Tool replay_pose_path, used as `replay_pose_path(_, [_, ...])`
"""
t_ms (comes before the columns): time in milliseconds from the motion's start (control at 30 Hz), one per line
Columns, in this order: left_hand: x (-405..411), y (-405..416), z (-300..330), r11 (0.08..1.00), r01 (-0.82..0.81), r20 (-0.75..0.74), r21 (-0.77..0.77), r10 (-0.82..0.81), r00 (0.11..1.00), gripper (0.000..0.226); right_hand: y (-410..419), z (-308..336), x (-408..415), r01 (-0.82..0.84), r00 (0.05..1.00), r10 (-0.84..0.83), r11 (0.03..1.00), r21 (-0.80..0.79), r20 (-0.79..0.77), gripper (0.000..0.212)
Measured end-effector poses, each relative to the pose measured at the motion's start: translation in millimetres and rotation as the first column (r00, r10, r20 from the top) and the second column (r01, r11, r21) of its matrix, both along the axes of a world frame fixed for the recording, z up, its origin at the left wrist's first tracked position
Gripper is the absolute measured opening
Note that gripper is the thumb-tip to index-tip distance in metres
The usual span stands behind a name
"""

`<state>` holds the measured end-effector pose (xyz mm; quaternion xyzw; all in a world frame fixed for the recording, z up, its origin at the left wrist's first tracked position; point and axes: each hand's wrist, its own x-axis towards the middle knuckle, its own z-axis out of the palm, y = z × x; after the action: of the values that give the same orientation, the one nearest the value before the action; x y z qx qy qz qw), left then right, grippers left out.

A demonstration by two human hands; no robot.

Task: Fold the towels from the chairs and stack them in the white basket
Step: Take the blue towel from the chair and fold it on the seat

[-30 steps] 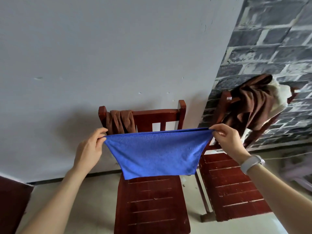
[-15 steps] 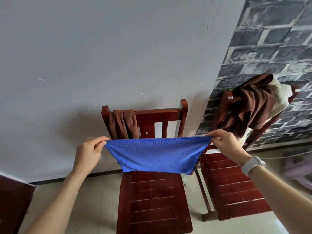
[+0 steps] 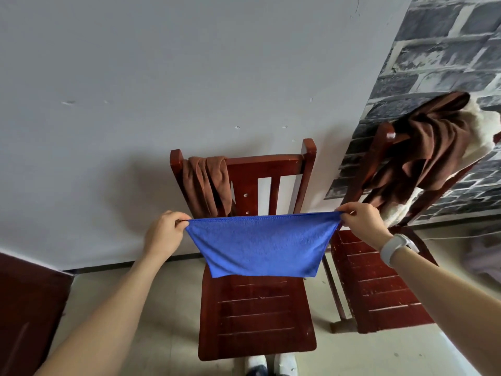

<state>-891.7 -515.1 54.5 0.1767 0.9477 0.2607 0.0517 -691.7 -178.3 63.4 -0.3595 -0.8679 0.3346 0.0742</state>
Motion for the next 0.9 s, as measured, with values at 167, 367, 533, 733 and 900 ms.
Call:
replay_pose_path(167, [-20.4, 13.0, -14.7, 0.999, -0.05, -0.035, -0.011, 0.049, 0.998, 0.018, -0.4, -19.7, -31.5, 0.08, 0.996, -0.08, 0.997, 0.001, -0.031, 0.026])
replay_pose_path(367, [-5.0, -6.7, -33.4, 0.996, -0.033, -0.055, 0.082, 0.037, 0.998, 0.016, -10.5, -33.4, -28.1, 0.038, 0.998, -0.039, 0.999, -0.021, -0.056, 0.024])
replay_pose_path(533, [-2.2, -29.2, -50.3, 0.998, -0.025, -0.038, 0.057, 0.028, 0.999, 0.014, -13.1, -43.2, -23.2, -0.048, 0.999, 0.048, 0.999, -0.011, -0.016, 0.023])
replay_pose_path(733, [-17.0, -12.7, -64.9, 0.991, -0.068, 0.015, 0.112, 0.067, 0.998, 0.016, -7.1, -49.1, -49.8, 0.002, 1.0, -0.002, 1.0, -0.025, 0.0, 0.027])
replay_pose_path(900, [-34.4, -3.1, -79.8, 0.967, -0.141, 0.083, 0.214, 0.126, 0.989, 0.017, -1.4, -58.4, -68.1, 0.032, 1.0, -0.032, 0.999, -0.031, 0.001, 0.028])
